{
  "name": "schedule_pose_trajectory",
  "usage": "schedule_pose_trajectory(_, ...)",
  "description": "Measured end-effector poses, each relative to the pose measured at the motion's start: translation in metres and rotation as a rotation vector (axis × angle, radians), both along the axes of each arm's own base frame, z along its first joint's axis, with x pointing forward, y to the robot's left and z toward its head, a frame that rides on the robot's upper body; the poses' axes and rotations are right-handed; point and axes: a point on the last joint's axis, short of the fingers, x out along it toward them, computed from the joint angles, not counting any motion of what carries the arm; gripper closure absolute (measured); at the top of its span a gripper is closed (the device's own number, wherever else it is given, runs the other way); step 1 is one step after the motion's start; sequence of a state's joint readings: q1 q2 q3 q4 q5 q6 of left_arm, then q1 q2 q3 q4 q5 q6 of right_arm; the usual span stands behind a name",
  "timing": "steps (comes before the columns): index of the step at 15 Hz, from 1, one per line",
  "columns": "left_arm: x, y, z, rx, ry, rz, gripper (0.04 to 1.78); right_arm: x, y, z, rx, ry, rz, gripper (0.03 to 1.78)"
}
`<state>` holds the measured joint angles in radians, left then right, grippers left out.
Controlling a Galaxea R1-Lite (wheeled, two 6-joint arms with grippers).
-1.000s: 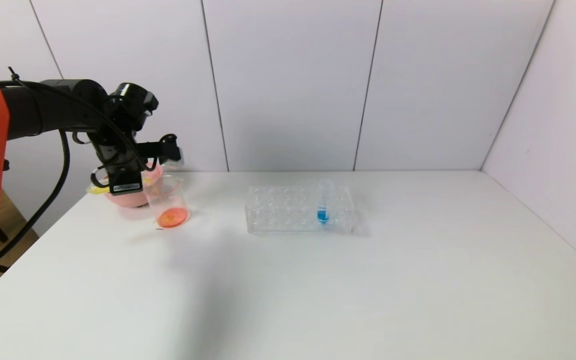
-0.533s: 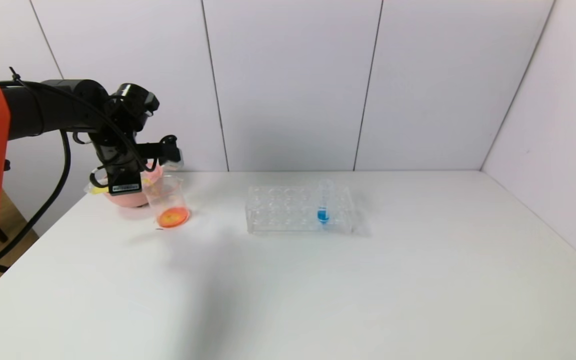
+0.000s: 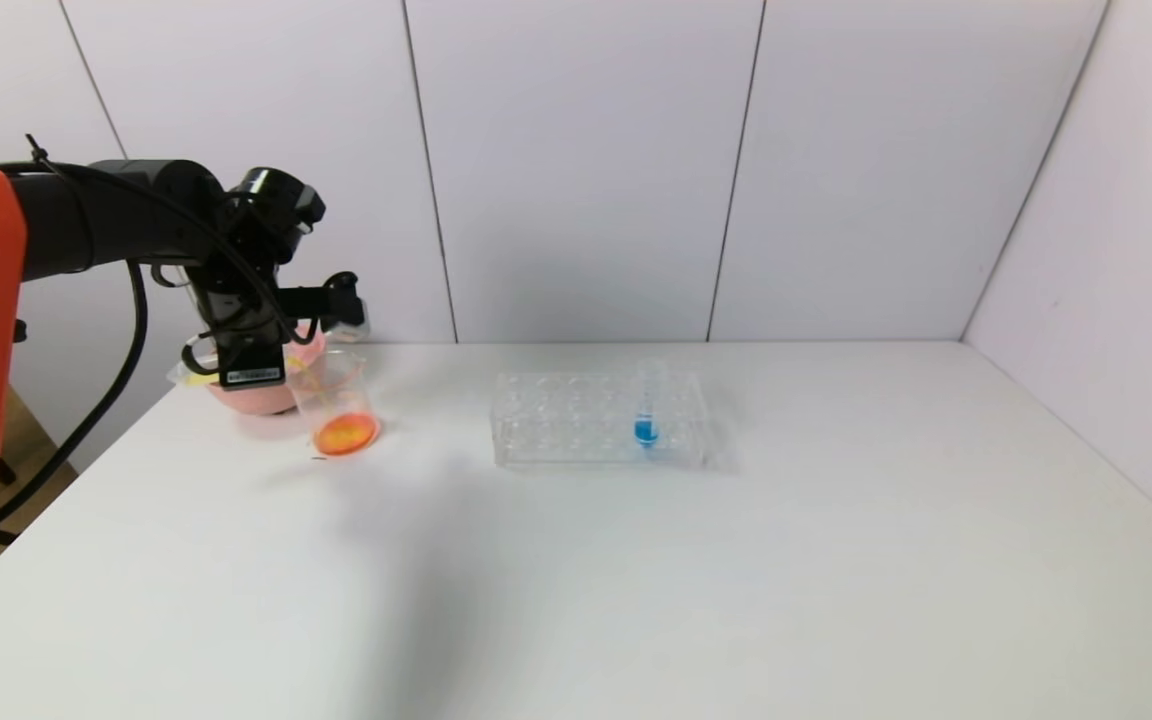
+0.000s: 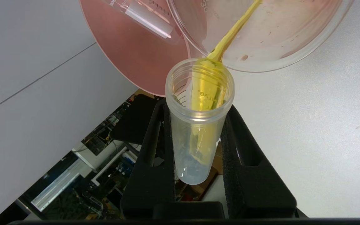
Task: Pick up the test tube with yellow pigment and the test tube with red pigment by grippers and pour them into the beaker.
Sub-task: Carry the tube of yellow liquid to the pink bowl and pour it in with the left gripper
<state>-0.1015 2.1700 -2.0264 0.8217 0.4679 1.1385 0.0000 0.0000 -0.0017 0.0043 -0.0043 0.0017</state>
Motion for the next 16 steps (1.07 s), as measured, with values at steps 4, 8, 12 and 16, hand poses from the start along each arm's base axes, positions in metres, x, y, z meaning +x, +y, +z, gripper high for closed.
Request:
schedule_pose_trajectory(4, -0.0001, -0.0020, -0.0002, 0.010, 0.000, 0.001, 1.38, 0.0000, 0.0000, 0.0000, 0.000, 0.000, 0.000, 1.70)
schedule_pose_trajectory(8, -0.0004, -0.0028, -0.0001, 0.028, 0.000, 0.009, 1.38, 0.0000, 0.0000, 0.0000, 0.000, 0.000, 0.000, 1.70)
schedule_pose_trajectory(12, -0.0006, -0.0044, 0.0000, 0.039, 0.001, 0.006, 1.38, 0.0000, 0.0000, 0.0000, 0.000, 0.000, 0.000, 1.70)
schedule_pose_trajectory(16, -0.0006, -0.0046, 0.0000, 0.040, 0.002, 0.006, 1.38, 0.0000, 0.0000, 0.0000, 0.000, 0.000, 0.000, 1.70)
